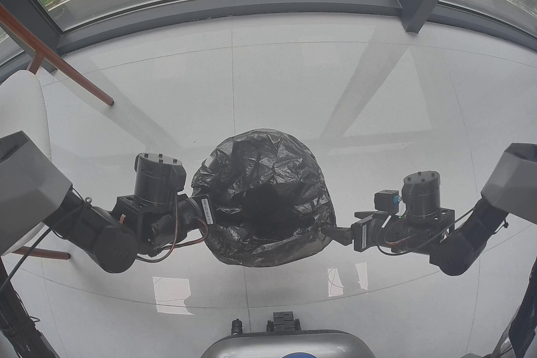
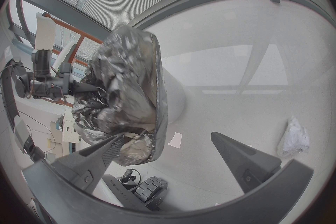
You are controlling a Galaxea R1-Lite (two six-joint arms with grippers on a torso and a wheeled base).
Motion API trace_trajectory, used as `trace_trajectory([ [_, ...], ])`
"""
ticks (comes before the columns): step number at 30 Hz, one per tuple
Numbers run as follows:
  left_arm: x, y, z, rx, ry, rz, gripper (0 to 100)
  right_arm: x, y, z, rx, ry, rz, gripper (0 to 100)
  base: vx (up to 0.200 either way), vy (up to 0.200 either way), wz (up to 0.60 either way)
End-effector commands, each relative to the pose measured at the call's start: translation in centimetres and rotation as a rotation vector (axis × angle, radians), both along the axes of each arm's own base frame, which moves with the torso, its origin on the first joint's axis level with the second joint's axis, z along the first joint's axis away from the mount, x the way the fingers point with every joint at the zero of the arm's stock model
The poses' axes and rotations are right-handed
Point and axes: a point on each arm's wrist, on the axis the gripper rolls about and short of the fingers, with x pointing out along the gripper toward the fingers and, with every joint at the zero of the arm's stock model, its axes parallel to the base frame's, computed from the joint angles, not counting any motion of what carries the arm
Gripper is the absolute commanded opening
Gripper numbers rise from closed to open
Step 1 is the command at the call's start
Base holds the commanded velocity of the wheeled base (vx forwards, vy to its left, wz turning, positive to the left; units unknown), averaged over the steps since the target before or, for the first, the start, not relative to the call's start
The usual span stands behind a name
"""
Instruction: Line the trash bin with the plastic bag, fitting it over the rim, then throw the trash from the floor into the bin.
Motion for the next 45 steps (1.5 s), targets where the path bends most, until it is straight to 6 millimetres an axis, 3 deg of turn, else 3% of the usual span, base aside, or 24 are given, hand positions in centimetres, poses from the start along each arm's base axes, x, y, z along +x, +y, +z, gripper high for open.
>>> trace_trajectory([
  [1, -0.4, 0.3, -0.9, 0.016, 0.031, -0.002, 0, -3.0, -1.6, 3.9, 0.034, -0.065, 0.0, 100, 0.0, 0.0, 0.0],
  [11, 0.1, -0.1, -4.4, 0.006, -0.004, -0.006, 0, -4.4, -2.6, 5.6, 0.055, -0.104, -0.016, 100, 0.0, 0.0, 0.0],
  [29, 0.7, -0.5, -5.8, -0.012, -0.025, -0.014, 0, -4.3, -3.0, 6.1, 0.06, -0.122, -0.028, 100, 0.0, 0.0, 0.0],
  [30, 0.7, -0.4, -6.0, -0.008, -0.02, -0.012, 100, -4.3, -3.0, 6.1, 0.059, -0.121, -0.028, 100, 0.0, 0.0, 0.0],
  [40, 0.2, -0.2, -5.3, -0.006, -0.022, -0.014, 100, -3.9, -4.8, 5.5, 0.039, -0.104, -0.096, 100, 0.0, 0.0, 0.0],
  [41, -0.5, 0.1, -3.4, -0.03, -0.063, -0.022, 100, -3.9, -5.8, 5.3, 0.029, -0.094, -0.13, 100, 0.0, 0.0, 0.0],
  [45, -1.6, 0.4, -0.7, -0.069, -0.109, -0.055, 100, -4.0, -7.2, 4.6, -0.001, -0.076, -0.17, 100, 0.0, 0.0, 0.0],
])
